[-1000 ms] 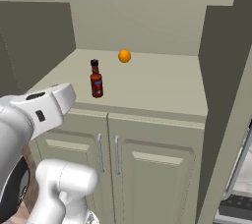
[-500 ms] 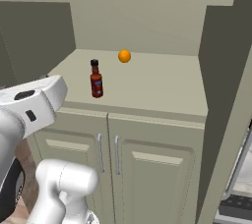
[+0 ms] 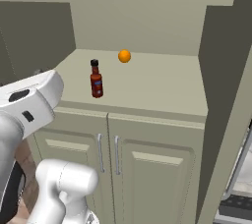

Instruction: Pick the fish from the plate and place it on the cutting board. Then pick the condiment bottle from the cabinet and place it next to the cutting board.

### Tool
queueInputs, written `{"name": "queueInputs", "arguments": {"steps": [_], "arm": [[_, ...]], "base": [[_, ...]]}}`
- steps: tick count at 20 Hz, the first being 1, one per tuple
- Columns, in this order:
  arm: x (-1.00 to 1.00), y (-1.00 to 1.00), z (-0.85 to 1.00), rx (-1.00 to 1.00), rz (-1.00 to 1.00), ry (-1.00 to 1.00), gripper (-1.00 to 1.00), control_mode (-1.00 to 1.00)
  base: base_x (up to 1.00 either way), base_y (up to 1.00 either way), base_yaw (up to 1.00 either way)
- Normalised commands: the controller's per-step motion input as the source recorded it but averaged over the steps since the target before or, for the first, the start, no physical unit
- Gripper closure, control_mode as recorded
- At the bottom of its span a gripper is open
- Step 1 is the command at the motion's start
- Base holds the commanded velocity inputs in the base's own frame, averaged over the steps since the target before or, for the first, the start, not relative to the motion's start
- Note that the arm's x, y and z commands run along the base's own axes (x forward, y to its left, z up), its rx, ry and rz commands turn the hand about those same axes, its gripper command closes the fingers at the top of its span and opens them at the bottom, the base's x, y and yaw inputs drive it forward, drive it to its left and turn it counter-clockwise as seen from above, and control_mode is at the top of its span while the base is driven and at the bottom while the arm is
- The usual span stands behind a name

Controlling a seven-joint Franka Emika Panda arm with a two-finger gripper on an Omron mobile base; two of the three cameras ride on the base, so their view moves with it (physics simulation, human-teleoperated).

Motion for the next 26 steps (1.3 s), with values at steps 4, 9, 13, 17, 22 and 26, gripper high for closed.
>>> {"name": "queueInputs", "arguments": {"steps": [4,9,13,17,22,26], "arm": [[0.25,0.07,-0.58,0.03,0.00,-0.15,-1.00,-1.00],[0.26,0.11,-0.60,0.03,0.00,-0.14,-1.00,-1.00],[0.23,0.14,-0.60,0.03,0.00,-0.15,-1.00,-1.00],[0.22,0.16,-0.60,0.03,0.00,-0.16,-1.00,-1.00],[0.24,0.18,-0.55,0.02,0.00,-0.16,-1.00,-1.00],[0.23,0.20,-0.47,0.02,-0.01,-0.17,-1.00,-1.00]], "base": [[0.00,0.00,0.00],[0.00,0.00,0.00],[0.00,0.00,0.00],[0.00,0.00,0.00],[0.00,0.00,0.00],[0.00,0.00,0.00]]}}
